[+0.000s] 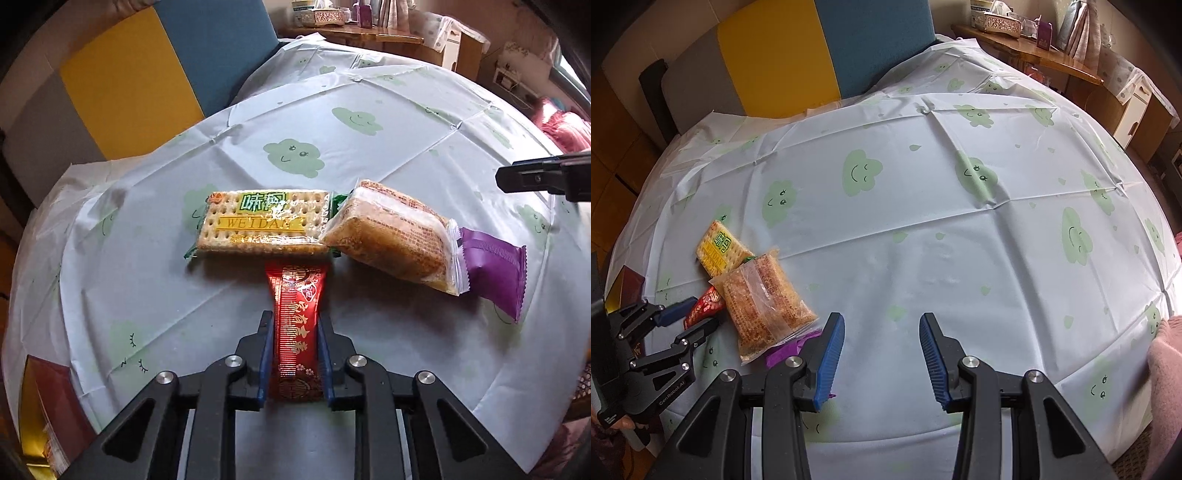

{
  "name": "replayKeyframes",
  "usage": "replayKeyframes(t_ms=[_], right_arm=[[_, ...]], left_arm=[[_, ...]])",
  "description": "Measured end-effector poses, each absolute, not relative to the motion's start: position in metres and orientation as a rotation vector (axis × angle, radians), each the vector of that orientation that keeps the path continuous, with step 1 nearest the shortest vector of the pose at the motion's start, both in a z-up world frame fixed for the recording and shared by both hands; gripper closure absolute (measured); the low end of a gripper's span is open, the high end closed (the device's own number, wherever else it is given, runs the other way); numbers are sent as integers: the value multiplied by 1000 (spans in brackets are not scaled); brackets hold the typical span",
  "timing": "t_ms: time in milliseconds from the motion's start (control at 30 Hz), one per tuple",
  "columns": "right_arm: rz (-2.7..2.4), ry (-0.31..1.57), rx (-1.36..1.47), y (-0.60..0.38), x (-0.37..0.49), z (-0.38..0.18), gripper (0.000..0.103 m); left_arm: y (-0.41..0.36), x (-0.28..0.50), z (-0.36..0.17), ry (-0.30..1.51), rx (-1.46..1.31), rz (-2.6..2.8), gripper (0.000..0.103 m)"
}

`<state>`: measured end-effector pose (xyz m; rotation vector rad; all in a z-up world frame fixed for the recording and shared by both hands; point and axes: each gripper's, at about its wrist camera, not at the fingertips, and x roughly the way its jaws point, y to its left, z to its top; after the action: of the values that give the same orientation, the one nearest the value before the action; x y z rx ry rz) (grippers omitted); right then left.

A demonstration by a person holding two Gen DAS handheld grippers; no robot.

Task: Organize snacks
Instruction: 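Grasp the long red candy bar with the left tool, then grasp the clear bread pack with the right tool while the left tool holds the red bar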

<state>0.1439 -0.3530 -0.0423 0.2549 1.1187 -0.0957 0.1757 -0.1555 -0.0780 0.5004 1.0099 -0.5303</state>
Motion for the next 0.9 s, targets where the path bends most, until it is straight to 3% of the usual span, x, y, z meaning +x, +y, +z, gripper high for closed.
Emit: replayKeyframes(t_ms=[467, 900], right_arm=[[-93, 1117, 238, -350, 143, -42, 60], [-75, 1118, 217, -345, 142, -42, 60]], left_arm=[[-121, 140, -73, 1058, 292, -327, 82], [-94, 83, -75, 969, 239, -273, 82]])
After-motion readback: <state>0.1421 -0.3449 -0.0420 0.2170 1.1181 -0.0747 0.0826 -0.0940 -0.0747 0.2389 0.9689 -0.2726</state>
